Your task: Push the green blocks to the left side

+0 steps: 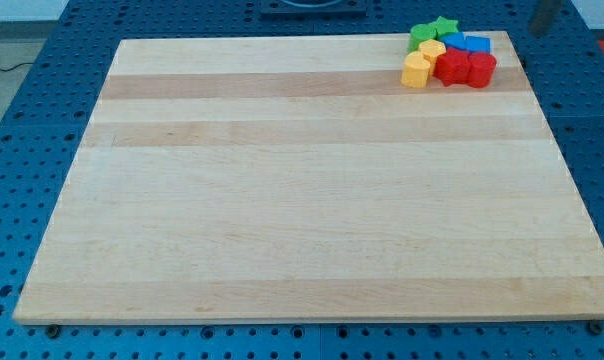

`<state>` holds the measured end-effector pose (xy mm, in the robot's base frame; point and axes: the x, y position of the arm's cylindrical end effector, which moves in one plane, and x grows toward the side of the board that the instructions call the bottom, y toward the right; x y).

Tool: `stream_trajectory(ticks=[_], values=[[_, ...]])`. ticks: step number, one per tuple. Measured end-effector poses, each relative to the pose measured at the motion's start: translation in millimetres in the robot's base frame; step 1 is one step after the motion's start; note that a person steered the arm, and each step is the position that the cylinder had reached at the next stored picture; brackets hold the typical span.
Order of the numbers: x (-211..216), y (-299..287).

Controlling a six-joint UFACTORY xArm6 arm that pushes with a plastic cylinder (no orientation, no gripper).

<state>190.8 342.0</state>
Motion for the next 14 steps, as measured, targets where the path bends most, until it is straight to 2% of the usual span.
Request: stream_trajectory(ticks=[1, 4, 5, 6, 7, 10, 11, 13, 14], values=[[0.7, -28.6], [5.2, -284.7], [21.3, -351.3], [26.7, -364.7], [2.3, -338.0], [1.0, -223.8], [5.8, -221.3], [44.0, -227.9], [52.5, -267.1]])
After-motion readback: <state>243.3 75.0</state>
